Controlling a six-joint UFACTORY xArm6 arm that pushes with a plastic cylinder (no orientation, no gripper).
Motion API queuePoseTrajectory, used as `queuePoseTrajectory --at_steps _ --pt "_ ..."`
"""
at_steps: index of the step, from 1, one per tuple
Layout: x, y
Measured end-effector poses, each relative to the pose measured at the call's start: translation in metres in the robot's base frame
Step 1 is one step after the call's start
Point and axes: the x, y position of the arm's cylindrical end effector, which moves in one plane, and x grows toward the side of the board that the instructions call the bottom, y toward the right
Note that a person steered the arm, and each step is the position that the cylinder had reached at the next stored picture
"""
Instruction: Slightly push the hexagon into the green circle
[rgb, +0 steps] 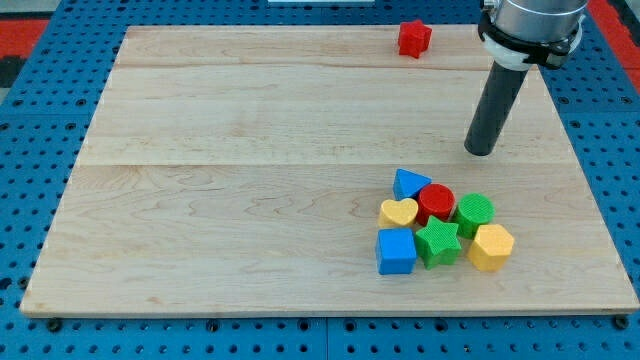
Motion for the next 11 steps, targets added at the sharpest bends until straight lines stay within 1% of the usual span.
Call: queuePoseTrajectory --at_steps 3,4,5,6,7,8,9,10,11 --pt "0.0 0.004" --pt "0.001 0.078" --pt "0.067 0.089" --pt "0.139 0.07" --pt "0.152 0.038" --pt "0.182 0.03" --pt "0.179 0.0" --pt "0.155 -0.005" --pt "0.157 0.012"
